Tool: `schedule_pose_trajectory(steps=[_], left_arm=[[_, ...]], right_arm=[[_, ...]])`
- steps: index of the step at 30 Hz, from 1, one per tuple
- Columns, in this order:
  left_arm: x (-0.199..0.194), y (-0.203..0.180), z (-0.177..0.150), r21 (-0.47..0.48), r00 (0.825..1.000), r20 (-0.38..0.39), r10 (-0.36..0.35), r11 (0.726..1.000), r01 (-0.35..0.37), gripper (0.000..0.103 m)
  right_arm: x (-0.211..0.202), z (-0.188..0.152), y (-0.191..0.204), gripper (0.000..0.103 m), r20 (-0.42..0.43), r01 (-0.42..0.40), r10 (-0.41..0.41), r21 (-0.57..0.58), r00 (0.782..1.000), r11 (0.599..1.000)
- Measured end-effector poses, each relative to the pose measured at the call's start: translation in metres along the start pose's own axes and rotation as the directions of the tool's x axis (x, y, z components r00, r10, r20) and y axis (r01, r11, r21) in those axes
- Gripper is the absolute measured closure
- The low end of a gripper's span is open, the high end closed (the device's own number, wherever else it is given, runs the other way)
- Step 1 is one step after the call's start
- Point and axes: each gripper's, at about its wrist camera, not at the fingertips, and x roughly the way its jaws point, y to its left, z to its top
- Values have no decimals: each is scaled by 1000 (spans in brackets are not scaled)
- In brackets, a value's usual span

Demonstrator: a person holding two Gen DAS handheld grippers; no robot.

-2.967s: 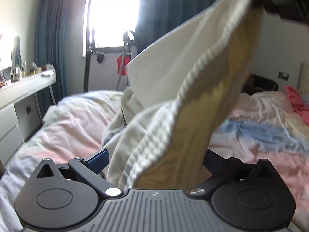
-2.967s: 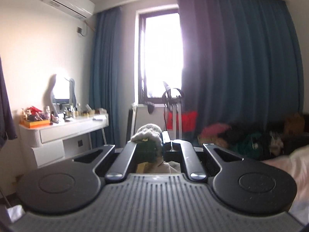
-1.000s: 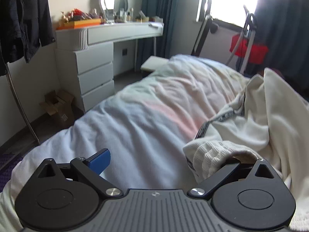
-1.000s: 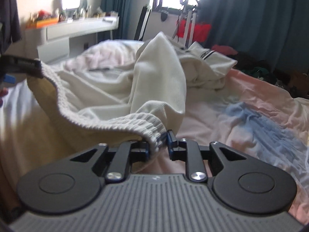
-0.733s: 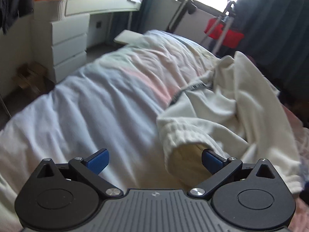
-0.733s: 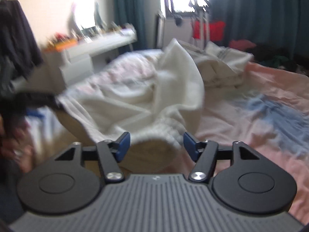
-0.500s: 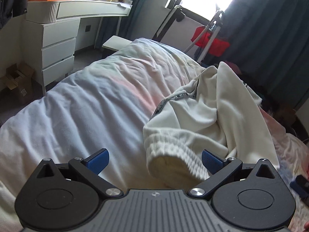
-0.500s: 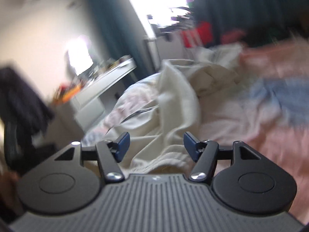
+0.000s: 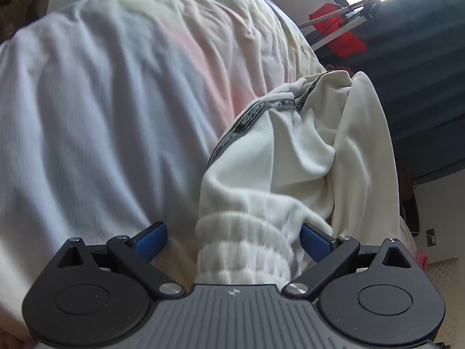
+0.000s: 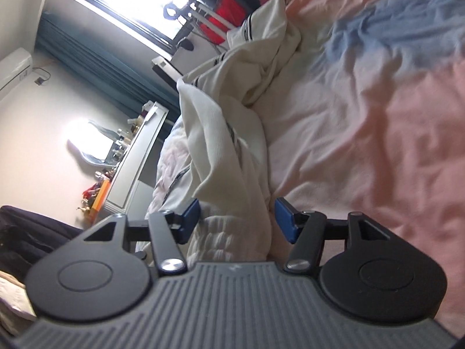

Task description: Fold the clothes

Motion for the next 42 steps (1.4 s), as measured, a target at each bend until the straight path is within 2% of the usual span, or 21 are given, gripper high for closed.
schedule_pose_trajectory(steps=[3,5,6,7,10,14,18,20,23,27,32,35,37,39,42], left_arm=[[-1,-1,-6,-4,999,32,-11,1000,11,10],[-2,-1,-7,-11,999,42,-21,1000,21,26],[-2,0,-5,-29,999,40,-34,999,35,30],[-2,2,-4,-48,998,37,-56,997,58,40],[-5,5,-2,-68,995,53,-82,994,85,57],[-13,-3,-4,-16,991,100,-93,995,95,77],[-21,-14,-5,40,982,155,-104,994,99,82],[-22,-17,0,31,981,160,-112,994,109,84],[-25,-35,20,78,982,172,-78,995,66,85],[-32,-86,68,250,973,226,-50,968,-8,86],[-44,-163,160,393,956,295,-9,912,-113,87],[-55,-200,211,483,925,380,23,847,-220,87],[-56,-214,250,494,894,443,71,812,-309,87],[-48,-223,292,477,854,506,119,787,-392,87],[-9,-219,347,455,774,591,226,700,-551,87]], right_arm=[[15,1,-4,52,-26,8,-8,19,1000,1000],[25,2,-8,64,-48,25,-23,31,999,999],[28,1,-10,67,-54,42,-40,33,998,999],[30,2,-13,72,-60,56,-54,37,997,998],[33,1,-19,74,-75,68,-64,53,995,996],[31,-5,-18,78,-91,106,-103,27,991,994],[26,-8,-14,81,-93,105,-103,19,990,994],[25,-10,-11,82,-98,95,-94,15,991,995],[20,-15,-10,83,-118,50,-42,67,992,996],[19,-39,5,84,-160,-18,40,142,986,990],[50,-75,72,84,-147,-114,136,149,980,982],[93,-91,117,84,-99,-210,234,205,967,956],[128,-100,146,84,-51,-272,292,243,955,931],[169,-108,172,84,-6,-329,346,295,938,897],[231,-120,209,84,38,-365,374,328,927,871]])
